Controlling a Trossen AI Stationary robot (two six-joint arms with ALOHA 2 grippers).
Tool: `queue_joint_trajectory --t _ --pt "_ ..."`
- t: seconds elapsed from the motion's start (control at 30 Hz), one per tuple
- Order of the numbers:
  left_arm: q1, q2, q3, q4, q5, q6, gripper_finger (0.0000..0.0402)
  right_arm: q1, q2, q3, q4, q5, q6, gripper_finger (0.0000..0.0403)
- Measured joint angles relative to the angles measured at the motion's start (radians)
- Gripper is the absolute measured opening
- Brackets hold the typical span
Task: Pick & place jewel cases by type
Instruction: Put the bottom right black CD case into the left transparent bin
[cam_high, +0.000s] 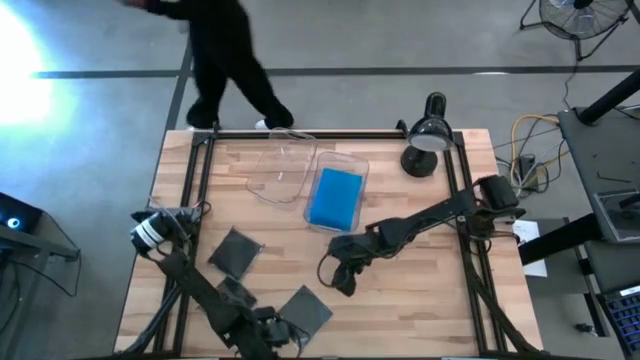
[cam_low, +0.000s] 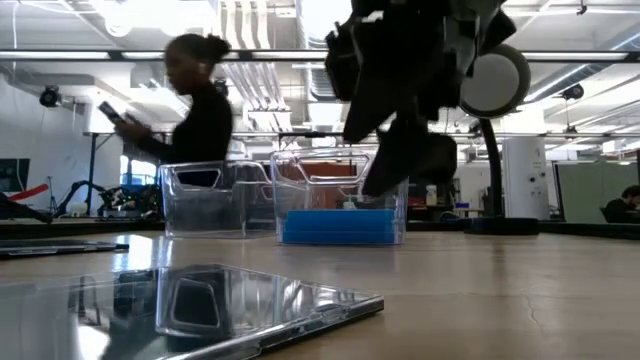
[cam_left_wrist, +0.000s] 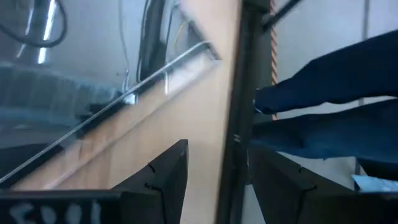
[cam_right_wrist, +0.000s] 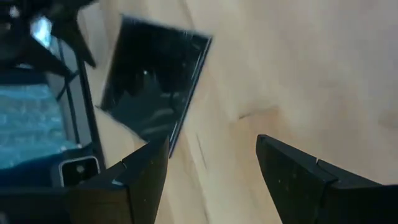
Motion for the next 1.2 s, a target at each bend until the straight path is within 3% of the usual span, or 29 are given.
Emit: queue_joint_trajectory --t 0.17,0.33,0.6,0.9,1.2 --pt "0.022 0.034 -0.003 0.007 -0.022 -0.064 0.0147 0.015 0.111 0.074 0.015 -0.077 0.0 0.0237" --pt "0.045 0.026 -0.029 -0.002 -0.077 -0.075 0.0147 0.029 0.194 0.122 0.009 -0.088 0.022 0.0237" --pt "0.096 0.025 -0.06 -0.069 -0.158 -0.071 0.0147 0.03 0.231 0.168 0.005 -0.117 0.053 0.0235" --pt "0.133 0.024 -0.067 -0.124 -0.134 -0.071 0.0147 0.028 0.228 0.154 -0.004 -0.084 0.211 0.0233" --pt "0.135 0.024 -0.117 -0.12 -0.086 -0.136 0.0147 0.025 0.217 0.151 0.044 -0.142 0.082 0.0233"
